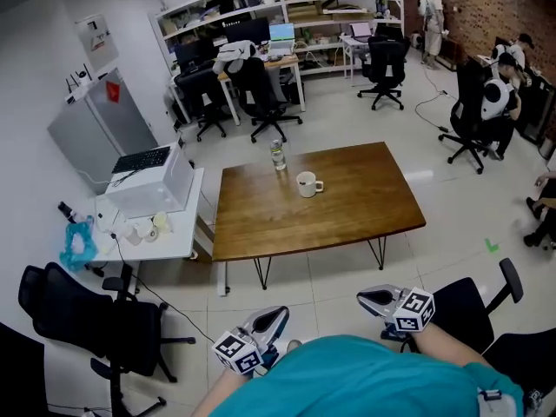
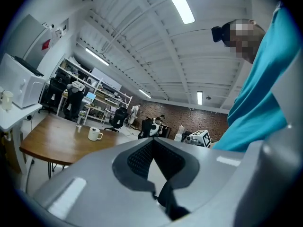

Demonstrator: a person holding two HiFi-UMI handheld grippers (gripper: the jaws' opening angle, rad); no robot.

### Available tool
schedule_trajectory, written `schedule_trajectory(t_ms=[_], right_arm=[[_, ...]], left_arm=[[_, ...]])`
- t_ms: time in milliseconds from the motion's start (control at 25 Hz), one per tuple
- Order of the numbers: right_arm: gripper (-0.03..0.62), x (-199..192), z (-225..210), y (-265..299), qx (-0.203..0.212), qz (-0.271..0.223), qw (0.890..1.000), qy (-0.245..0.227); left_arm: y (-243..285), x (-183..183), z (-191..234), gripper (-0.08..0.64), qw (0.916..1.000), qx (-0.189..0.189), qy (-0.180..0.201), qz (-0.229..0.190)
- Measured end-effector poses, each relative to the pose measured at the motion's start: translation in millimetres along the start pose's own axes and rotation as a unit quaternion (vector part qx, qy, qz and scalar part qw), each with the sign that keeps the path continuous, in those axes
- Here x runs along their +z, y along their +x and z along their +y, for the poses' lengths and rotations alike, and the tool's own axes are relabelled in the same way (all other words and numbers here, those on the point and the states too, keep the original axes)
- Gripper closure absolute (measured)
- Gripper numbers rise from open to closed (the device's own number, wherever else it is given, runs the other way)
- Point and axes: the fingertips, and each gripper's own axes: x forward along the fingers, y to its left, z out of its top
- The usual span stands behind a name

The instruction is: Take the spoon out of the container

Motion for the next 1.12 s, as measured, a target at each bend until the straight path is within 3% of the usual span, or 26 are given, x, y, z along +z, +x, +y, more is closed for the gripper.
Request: schedule_trajectory(t_ms=[400, 600, 800, 1120], right_arm=[[0.589, 59.8, -101.0, 199.2, -0.048, 0.034, 0.998, 0.001], [0.589, 68.7, -172.3, 229.2, -0.052, 0.059, 0.997, 0.003], [0.584, 60.8, -255.7, 257.2, -0.033, 0.051, 0.998, -0.002], [0.525, 57.2, -427.7, 255.3, 0.028, 0.073, 0.996, -0.031]], left_arm=[[-13.8, 71.3, 222.4, 0.558, 0.9984, -0.054, 0.002, 0.013], [31.2, 81.2, 281.9, 0.558, 0.9984, -0.052, -0.018, 0.006], [75.5, 71.8, 336.8, 0.558, 0.9995, -0.024, -0.017, 0.014], [212.7, 76.6, 393.9, 0.558, 0.9973, 0.066, -0.026, 0.018]])
